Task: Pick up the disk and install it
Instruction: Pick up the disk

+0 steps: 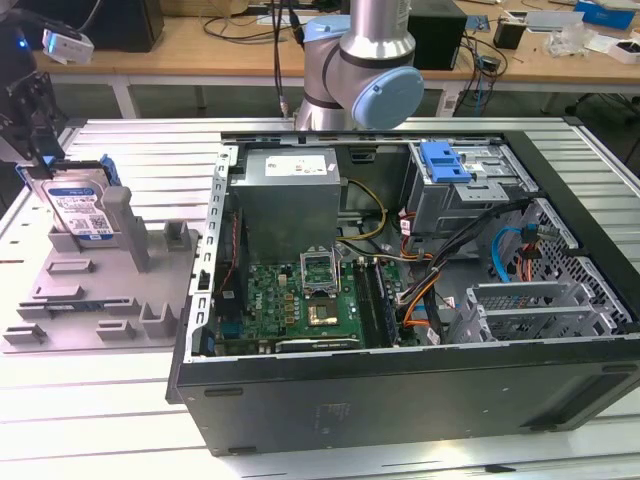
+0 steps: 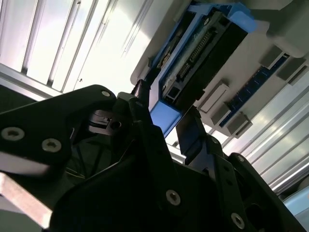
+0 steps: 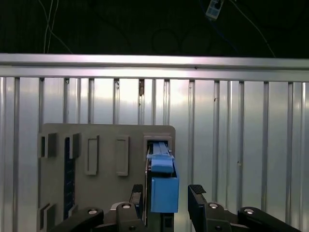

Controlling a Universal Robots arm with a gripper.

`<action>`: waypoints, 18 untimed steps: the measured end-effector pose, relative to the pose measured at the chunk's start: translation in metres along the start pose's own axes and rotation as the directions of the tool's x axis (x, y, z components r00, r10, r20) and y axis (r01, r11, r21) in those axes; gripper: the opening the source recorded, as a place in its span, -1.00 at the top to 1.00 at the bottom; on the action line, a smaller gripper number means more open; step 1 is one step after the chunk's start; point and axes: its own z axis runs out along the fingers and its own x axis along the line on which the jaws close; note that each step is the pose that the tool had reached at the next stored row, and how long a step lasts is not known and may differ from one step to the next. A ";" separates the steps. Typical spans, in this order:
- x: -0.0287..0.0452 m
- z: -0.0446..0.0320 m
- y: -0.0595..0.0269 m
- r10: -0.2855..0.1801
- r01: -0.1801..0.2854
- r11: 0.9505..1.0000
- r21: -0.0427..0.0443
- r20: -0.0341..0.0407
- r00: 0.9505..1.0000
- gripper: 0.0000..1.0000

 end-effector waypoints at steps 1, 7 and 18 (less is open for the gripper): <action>0.0000 0.0003 0.0003 0.000 0.000 1.000 0.000 0.002 1.000 0.00; 0.0000 0.0036 0.0013 0.000 0.000 1.000 0.000 0.007 1.000 0.00; 0.0043 0.0072 0.0019 0.001 -0.001 1.000 0.000 0.009 1.000 0.00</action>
